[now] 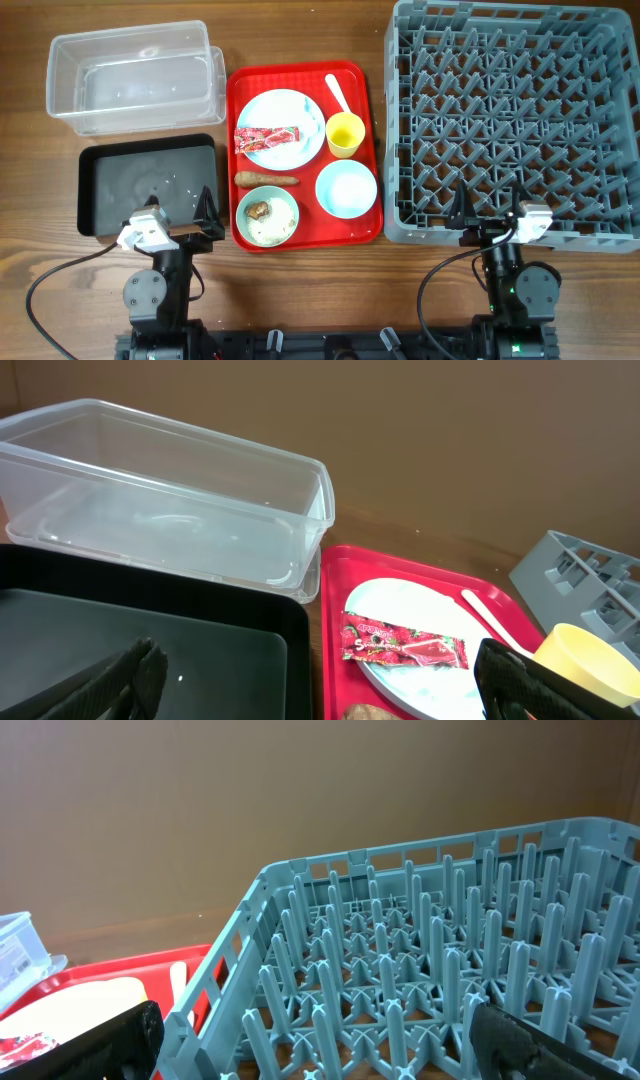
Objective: Sort waste into correct bins and load items into the dishwasher rack
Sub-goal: 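Move the left gripper toward the mint bowl of rice on the red tray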
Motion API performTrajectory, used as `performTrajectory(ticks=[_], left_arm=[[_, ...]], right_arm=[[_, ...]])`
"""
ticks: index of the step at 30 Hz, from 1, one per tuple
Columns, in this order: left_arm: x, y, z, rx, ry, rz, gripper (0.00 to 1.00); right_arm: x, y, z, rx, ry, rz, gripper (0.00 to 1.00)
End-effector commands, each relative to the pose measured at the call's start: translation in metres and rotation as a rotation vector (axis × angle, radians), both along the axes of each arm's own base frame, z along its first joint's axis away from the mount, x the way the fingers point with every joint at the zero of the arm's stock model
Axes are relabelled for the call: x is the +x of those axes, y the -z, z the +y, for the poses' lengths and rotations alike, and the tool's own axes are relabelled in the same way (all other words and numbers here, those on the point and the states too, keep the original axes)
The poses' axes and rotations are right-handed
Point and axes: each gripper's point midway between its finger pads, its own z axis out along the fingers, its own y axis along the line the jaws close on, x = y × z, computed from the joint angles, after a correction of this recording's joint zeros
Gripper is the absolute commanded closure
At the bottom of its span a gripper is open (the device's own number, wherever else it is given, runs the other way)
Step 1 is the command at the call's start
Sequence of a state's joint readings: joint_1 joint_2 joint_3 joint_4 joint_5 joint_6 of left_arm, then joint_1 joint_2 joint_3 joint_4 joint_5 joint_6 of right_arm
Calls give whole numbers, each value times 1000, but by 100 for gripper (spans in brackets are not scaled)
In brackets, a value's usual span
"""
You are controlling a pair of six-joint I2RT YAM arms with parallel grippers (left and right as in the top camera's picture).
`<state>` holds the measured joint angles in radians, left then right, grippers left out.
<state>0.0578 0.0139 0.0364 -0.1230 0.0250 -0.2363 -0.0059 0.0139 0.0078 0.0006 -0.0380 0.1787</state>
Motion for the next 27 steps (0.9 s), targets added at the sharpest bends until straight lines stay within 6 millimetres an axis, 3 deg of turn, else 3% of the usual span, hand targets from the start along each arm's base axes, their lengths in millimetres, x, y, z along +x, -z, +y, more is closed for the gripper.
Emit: performTrajectory(ticks=[1,5,11,17,20,22,24,27], left_arm=[[0,0,-2,20,10,-9,0],[1,-7,-10,17,59,-39,0],[-8,-41,-52,-15,303,-137,0],[-17,-126,-73,-106,427,-80,0],[-9,-163,-89,-192,517,173,0],[0,-165,-92,-265,523,386,0],[25,-172,-91,-284,515,440,0],[51,-152,-88,-310,499,525,0]], right_arm=[[0,2,1,8,-11,4,0],[0,2,1,7,-11,4,0],[0,2,1,7,-11,4,0],[0,2,1,8,-11,4,0],[0,2,1,7,-11,4,0],[0,2,1,8,-10,4,0],[0,2,1,7,-11,4,0],[0,2,1,7,-10,4,0]])
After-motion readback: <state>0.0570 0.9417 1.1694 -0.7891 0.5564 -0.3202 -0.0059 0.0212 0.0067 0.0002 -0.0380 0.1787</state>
